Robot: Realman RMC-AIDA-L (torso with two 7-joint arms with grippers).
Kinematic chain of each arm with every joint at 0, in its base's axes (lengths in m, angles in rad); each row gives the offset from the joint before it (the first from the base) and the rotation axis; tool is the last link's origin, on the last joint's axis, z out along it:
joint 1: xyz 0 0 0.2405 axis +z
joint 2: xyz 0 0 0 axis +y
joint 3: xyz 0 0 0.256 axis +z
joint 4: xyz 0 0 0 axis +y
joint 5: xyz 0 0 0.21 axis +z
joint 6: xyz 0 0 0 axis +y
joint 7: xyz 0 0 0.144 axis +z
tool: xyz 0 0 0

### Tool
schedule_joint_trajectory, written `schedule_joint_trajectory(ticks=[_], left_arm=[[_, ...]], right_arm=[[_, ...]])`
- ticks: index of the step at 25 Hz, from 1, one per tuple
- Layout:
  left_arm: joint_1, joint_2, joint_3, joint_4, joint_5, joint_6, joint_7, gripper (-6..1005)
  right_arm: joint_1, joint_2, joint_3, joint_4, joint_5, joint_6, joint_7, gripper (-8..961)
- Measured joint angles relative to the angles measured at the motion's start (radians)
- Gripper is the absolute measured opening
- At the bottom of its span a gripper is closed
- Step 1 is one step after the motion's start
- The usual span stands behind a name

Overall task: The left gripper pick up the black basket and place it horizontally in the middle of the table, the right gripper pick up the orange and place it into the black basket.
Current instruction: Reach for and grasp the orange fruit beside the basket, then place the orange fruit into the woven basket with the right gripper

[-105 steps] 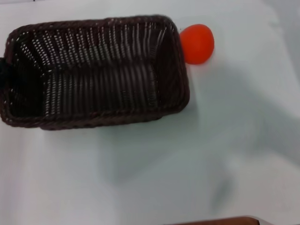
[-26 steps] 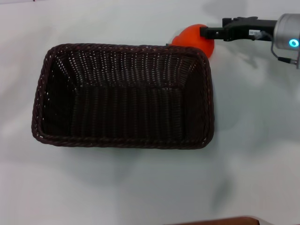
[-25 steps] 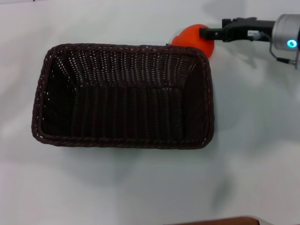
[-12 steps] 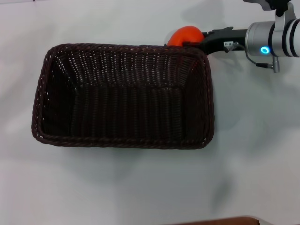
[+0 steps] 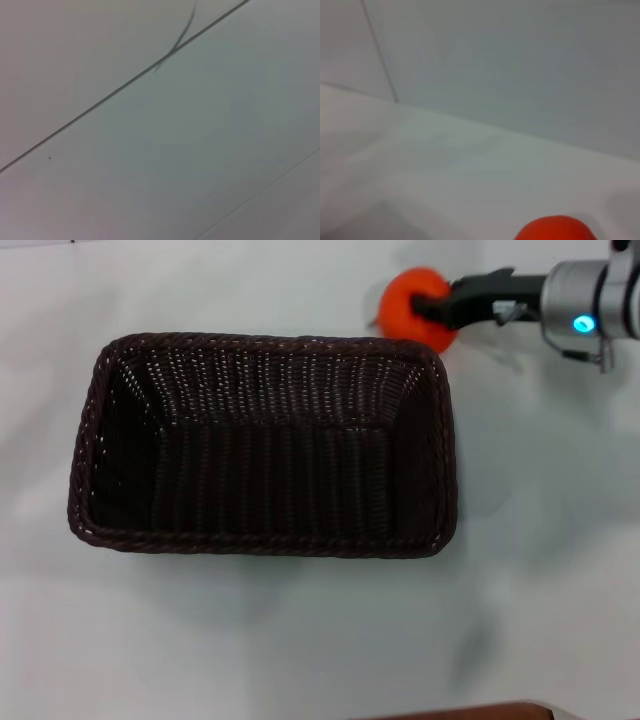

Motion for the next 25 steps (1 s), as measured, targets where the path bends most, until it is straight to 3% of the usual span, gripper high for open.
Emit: schedule_joint_trajectory(ticks=[6, 9, 10, 11, 16, 23, 25], left_arm=[[-0.002, -0.004, 0.0, 0.013, -0.027, 0.014, 0.042, 753], [-0.005, -0.013, 0.0, 0.033, -0.057, 0.015, 0.098, 753], [-0.003, -0.019, 0.0, 0.039, -0.084, 0.015, 0.133, 752], [0.0, -0.022, 0.0, 0.043, -0.096, 0.017, 0.15, 752], [0.024, -0.048, 0.0, 0.075, -0.182, 0.028, 0.288, 752], [0.056, -0.092, 0.0, 0.091, -0.238, 0.07, 0.442, 753], [0.059, -0.107, 0.0, 0.093, -0.24, 0.078, 0.51, 753]], right_arm=[[-0.107, 0.003, -0.005, -0.237, 0.115, 0.121, 0.01, 346], [-0.163, 0.006, -0.026, -0.371, 0.229, 0.249, -0.035, 333], [-0.187, 0.007, -0.041, -0.431, 0.305, 0.352, -0.074, 329], [-0.187, 0.007, -0.041, -0.431, 0.305, 0.352, -0.074, 324], [-0.181, 0.002, -0.094, -0.451, 0.426, 0.618, -0.181, 285], [-0.163, 0.001, -0.232, -0.382, 0.4, 0.625, -0.29, 216], [-0.149, 0.003, -0.235, -0.324, 0.429, 0.606, -0.328, 254]])
